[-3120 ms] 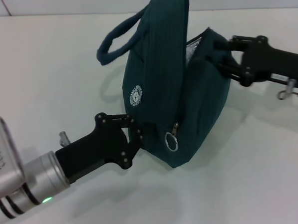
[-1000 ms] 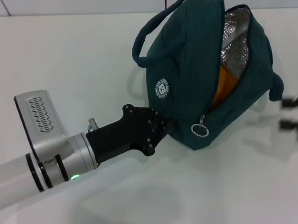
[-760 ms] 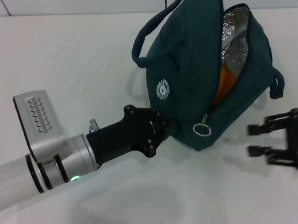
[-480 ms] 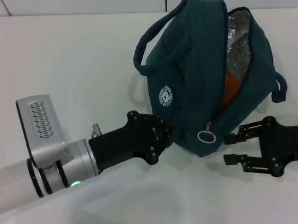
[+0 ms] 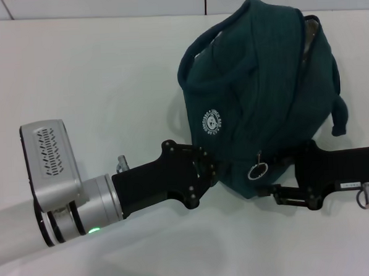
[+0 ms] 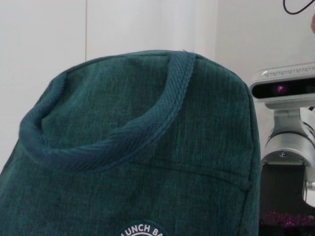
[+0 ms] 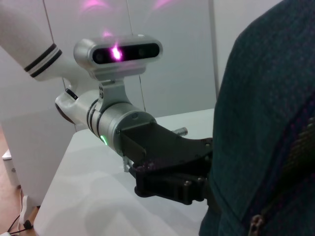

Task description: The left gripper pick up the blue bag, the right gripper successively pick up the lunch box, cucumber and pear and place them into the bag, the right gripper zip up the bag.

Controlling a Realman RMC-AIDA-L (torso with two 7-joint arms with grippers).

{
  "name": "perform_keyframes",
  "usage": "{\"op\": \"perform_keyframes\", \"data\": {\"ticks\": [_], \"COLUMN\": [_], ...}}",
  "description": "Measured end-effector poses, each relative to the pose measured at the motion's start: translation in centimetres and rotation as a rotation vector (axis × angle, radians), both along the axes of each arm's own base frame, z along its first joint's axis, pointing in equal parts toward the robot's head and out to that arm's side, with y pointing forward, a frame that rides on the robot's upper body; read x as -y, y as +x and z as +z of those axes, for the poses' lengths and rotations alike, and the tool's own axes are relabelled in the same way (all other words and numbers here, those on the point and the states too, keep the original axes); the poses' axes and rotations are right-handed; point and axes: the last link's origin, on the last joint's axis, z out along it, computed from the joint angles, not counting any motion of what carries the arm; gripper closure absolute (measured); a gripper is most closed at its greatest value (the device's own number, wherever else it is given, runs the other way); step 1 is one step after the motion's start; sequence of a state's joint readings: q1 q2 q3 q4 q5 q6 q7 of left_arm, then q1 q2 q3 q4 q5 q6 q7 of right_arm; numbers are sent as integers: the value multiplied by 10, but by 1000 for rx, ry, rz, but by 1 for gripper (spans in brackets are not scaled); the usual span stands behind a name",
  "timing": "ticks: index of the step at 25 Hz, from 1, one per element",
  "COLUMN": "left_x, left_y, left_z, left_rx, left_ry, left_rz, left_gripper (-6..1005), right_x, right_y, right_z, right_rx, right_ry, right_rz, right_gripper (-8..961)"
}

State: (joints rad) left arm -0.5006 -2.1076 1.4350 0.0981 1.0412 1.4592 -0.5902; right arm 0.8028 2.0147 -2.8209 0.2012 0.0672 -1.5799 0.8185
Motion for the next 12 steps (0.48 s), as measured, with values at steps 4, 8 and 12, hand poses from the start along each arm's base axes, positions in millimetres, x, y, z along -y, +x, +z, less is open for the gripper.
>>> {"op": "perform_keyframes", "data": {"ticks": [4,8,12], "left_x": [0,0,0], "left_y": [2,4,5], "left_z": [-1,-1,-2], "left_rx": [-1,-4,-4], "left_ry": [-7,-17,-17], "left_rz": [-13,-31,-34], "left_gripper": [945,945,945], "right_x": [0,-1,2], "right_y": [-3,-4,-2], "right_z": [-5,-6,-6], "right_rx": [1,-1,-10], "right_ry": [-5,4,20], "right_rz": [4,9,40], "right_gripper": [644,691,737]}}
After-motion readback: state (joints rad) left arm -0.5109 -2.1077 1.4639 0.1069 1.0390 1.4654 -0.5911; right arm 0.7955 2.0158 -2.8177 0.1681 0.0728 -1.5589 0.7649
